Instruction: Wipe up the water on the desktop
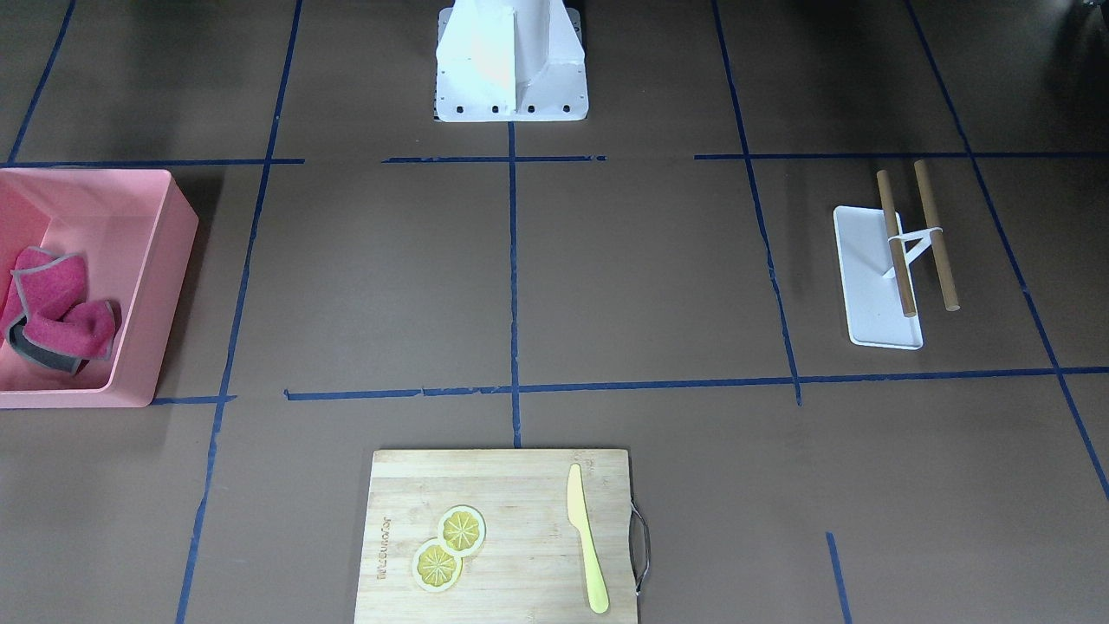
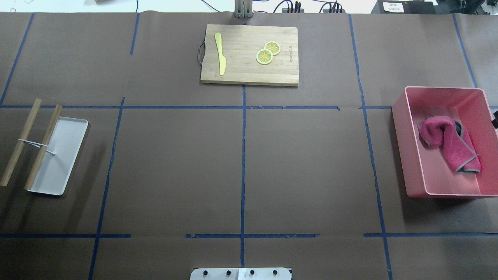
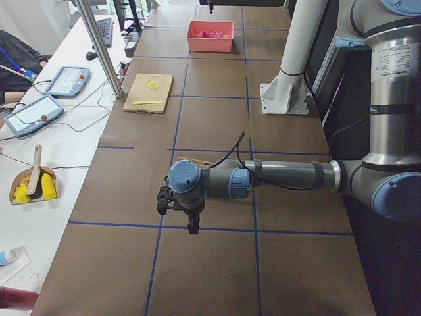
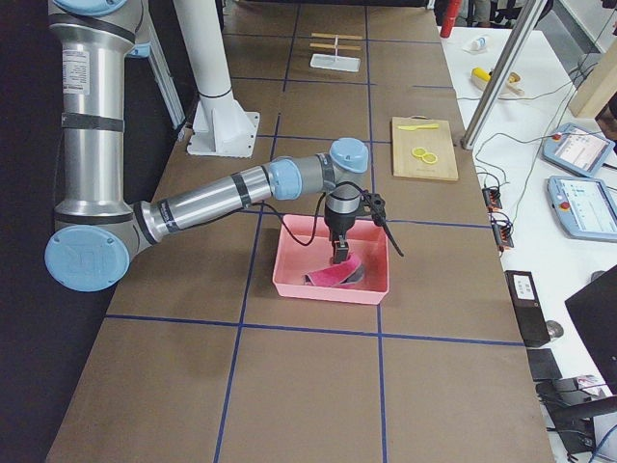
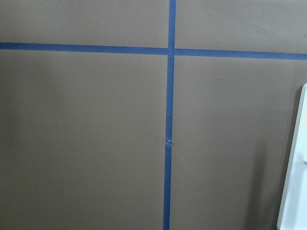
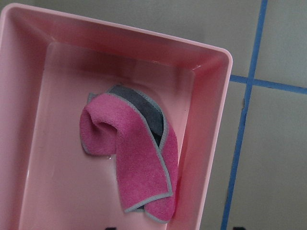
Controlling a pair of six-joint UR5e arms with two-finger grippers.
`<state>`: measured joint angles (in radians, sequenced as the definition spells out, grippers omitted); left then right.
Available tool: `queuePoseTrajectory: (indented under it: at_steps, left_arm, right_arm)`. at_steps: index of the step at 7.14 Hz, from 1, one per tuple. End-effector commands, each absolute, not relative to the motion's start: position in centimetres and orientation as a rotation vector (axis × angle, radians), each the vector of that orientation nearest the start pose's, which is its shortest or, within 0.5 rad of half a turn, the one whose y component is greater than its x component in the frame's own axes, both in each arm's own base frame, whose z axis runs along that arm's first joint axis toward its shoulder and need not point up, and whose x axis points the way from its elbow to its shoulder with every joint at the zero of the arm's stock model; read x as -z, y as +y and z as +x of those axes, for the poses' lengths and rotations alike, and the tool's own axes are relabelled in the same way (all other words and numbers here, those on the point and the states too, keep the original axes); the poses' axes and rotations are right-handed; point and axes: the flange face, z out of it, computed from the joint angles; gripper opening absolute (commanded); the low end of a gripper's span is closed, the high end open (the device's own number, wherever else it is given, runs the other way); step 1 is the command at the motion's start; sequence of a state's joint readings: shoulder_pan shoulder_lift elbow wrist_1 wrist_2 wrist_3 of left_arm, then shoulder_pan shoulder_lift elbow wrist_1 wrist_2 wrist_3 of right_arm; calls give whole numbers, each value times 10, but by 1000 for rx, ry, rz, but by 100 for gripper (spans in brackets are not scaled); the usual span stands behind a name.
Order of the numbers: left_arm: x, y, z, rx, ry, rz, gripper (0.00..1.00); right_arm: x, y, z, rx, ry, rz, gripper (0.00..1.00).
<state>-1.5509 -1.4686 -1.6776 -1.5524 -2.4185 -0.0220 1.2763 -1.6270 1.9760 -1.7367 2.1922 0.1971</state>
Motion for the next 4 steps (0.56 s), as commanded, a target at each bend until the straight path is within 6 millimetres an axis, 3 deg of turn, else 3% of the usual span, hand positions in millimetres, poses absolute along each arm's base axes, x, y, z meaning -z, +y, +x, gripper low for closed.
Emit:
queuePoseTrajectory:
  at_steps: [1, 4]
  left_arm:
    - [-645, -452, -50, -27, 835, -5, 100]
    - [-650, -448, -53, -87, 799, 15, 100]
  right_arm:
    - [-537, -463, -35, 172, -649, 20, 100]
    - [-612, -456, 35, 187, -703, 35, 100]
